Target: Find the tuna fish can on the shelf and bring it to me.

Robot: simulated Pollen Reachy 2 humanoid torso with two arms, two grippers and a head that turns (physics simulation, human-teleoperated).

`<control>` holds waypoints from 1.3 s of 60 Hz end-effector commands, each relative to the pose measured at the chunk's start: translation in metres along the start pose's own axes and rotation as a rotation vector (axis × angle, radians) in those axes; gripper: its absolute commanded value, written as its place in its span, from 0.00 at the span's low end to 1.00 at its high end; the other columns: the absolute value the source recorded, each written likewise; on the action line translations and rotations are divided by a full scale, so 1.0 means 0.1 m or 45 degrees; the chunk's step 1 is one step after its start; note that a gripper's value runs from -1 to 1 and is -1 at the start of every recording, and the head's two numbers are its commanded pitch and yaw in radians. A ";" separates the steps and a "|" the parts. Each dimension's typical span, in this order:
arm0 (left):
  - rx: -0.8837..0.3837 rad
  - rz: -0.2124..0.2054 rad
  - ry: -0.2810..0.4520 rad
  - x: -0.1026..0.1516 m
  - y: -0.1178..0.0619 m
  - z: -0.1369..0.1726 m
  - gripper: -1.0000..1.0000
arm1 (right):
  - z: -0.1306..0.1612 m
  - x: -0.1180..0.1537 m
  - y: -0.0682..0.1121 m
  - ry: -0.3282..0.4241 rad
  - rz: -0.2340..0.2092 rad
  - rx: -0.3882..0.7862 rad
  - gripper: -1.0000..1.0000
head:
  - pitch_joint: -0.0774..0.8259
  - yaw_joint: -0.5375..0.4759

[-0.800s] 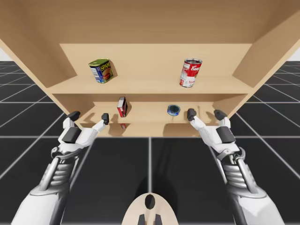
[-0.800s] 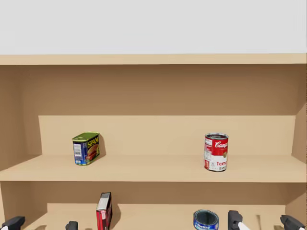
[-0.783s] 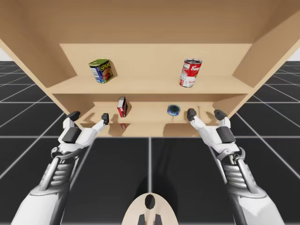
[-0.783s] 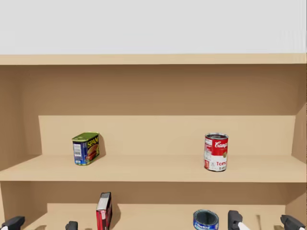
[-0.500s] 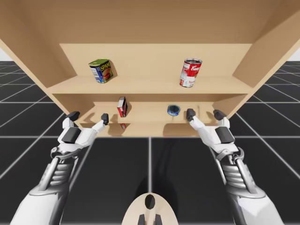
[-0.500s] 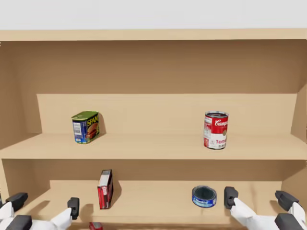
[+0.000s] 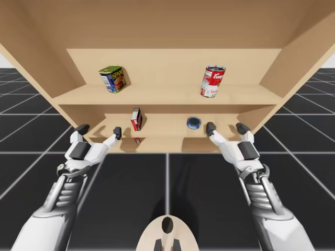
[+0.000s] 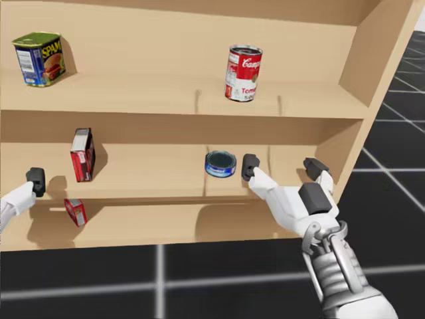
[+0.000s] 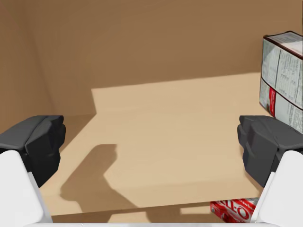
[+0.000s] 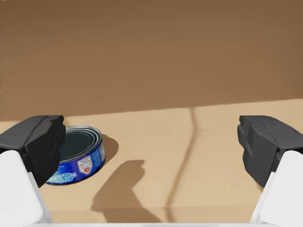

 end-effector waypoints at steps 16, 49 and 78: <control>-0.017 0.001 -0.072 0.03 -0.02 0.03 0.00 | 0.20 0.24 0.32 0.062 -0.006 0.139 0.00 | 0.58 0.36; -0.034 -0.019 -0.092 0.02 -0.01 0.03 0.00 | -0.23 -0.02 0.68 0.186 -0.053 0.234 0.00 | 0.57 0.35; -0.021 -0.014 -0.084 0.03 0.04 0.04 0.00 | -0.75 -0.45 0.85 0.304 0.065 0.206 0.00 | 0.58 0.38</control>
